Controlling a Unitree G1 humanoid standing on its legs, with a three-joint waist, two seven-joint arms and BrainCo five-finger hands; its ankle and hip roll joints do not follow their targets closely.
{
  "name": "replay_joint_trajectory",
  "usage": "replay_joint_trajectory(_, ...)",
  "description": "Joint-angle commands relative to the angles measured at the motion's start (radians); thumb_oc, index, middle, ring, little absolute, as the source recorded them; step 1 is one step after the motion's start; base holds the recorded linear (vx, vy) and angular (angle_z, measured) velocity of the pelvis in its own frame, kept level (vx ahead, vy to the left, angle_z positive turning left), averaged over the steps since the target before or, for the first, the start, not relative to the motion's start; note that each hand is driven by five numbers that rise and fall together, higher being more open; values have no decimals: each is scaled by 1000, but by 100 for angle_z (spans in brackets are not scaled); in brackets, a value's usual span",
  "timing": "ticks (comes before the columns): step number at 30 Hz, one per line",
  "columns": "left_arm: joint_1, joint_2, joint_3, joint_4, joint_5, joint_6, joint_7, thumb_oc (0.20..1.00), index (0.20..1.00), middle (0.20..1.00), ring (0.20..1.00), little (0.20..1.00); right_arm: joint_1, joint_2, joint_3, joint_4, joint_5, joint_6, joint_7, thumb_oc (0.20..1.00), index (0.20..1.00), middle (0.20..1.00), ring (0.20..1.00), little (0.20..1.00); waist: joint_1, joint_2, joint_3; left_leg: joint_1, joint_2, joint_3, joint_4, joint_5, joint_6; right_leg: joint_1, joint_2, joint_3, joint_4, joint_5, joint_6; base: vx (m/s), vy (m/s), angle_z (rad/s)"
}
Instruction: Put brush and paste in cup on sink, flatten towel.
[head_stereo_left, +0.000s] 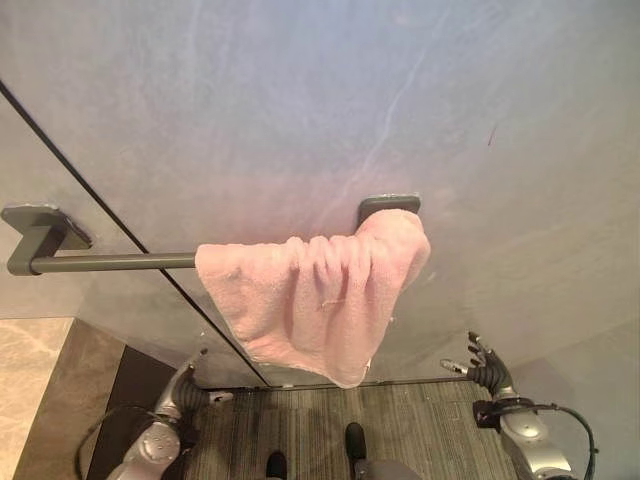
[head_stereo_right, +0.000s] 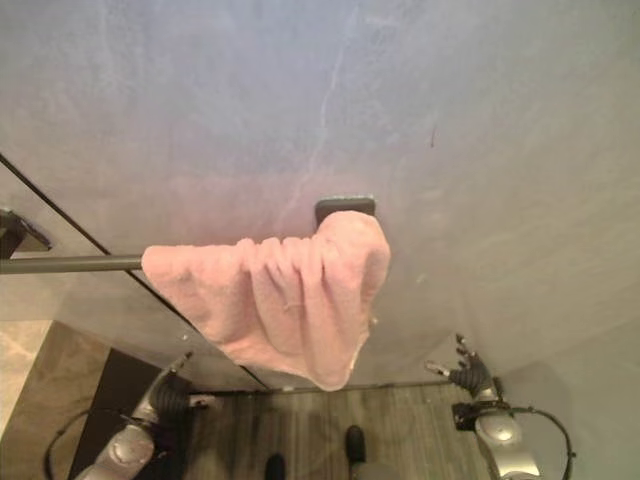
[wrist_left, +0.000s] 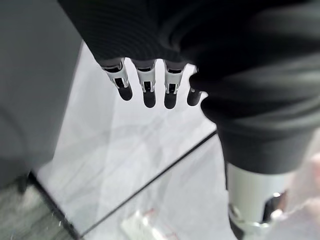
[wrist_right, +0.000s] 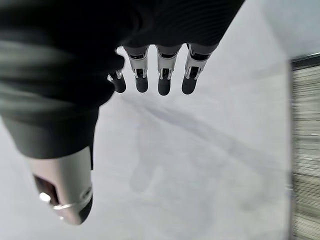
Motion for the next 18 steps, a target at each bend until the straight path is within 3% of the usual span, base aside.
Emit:
replay_joint_trajectory(1, -9, 88, 48, -27, -46, -83, -19, 1000, 1000, 1000, 1000, 1000, 1, -57, -37, -46, 85, -69, 55, 1000, 1000, 1000, 1000, 1000, 12, -51, -18, -25, -15, -13, 33, 0, 14, 20, -120, 20, 53, -59, 132, -11, 24, -5)
replay_joint_trajectory(6, 78, 191, 55, -169, -110, -129, -110, 1000, 1000, 1000, 1000, 1000, 57, -175, -33, -174, 162, -80, 156, 1000, 1000, 1000, 1000, 1000, 22, -61, -15, -28, -20, -7, 34, -4, 15, 18, -132, 21, 38, -46, 142, -7, 33, -8)
replay_joint_trajectory(11, 128, 353, -16, -304, -185, -153, -240, 1000, 1000, 1000, 1000, 1000, 92, -282, 25, -257, 236, -75, 248, 1000, 1000, 1000, 1000, 1000, 20, -63, -19, -22, -21, -10, 32, -7, 15, 26, -139, 16, 41, -51, 147, 5, 6, 0)
replay_joint_trajectory(14, 112, 387, -42, -328, -206, -156, -259, 1000, 1000, 1000, 1000, 1000, 74, -293, 65, -278, 260, -71, 261, 1000, 1000, 1000, 1000, 1000, 20, -63, -19, -21, -22, -12, 31, -8, 15, 25, -141, 17, 45, -52, 149, 0, 0, 0)
replay_joint_trajectory(16, 40, 386, -117, -341, -218, -154, -265, 1000, 1000, 1000, 1000, 1000, 10, -305, 183, -326, 260, -57, 276, 1000, 1000, 1000, 1000, 1000, 21, -64, -19, -19, -27, -11, 34, -13, 20, 25, -147, 18, 50, -52, 151, -5, 41, 1)
replay_joint_trajectory(18, 17, 379, -138, -342, -216, -155, -263, 1000, 1000, 1000, 1000, 1000, -15, -302, 216, -332, 255, -52, 277, 1000, 1000, 1000, 1000, 1000, 24, -64, -20, -18, -29, -11, 37, -15, 22, 26, -149, 19, 49, -51, 152, 0, 0, 0)
